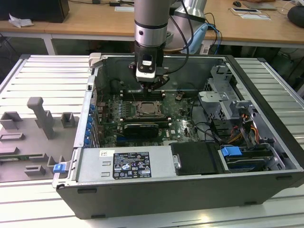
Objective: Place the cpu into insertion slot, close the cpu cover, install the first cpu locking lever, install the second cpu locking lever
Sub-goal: 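Install the first cpu locking lever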
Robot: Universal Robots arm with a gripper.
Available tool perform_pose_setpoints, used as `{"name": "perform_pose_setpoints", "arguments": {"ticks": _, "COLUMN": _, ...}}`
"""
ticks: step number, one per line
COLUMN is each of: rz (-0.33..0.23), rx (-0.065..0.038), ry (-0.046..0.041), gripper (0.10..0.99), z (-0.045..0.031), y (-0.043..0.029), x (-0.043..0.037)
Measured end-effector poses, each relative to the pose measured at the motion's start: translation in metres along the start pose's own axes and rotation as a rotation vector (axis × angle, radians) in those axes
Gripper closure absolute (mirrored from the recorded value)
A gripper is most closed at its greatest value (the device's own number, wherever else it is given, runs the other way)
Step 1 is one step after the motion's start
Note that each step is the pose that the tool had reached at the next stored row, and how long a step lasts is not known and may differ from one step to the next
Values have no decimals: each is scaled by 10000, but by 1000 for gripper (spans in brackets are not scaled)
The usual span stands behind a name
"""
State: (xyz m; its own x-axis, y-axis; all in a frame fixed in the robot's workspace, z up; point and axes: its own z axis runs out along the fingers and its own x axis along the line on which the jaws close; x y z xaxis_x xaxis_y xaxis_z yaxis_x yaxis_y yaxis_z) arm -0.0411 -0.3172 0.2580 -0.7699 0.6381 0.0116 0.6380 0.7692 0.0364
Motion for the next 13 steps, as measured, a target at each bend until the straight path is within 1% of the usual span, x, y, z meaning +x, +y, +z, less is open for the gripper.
{"name": "perform_pose_setpoints", "arguments": {"ticks": 3, "rz": -150, "rx": 2, "ry": 5, "gripper": 976, "z": 0, "y": 0, "x": 0}}
{"name": "perform_pose_setpoints", "arguments": {"ticks": 8, "rz": -581, "rx": 7, "ry": 21, "gripper": 976, "z": 0, "y": 0, "x": 0}}
{"name": "perform_pose_setpoints", "arguments": {"ticks": 13, "rz": -808, "rx": 9, "ry": 30, "gripper": 976, "z": 0, "y": 0, "x": 0}}
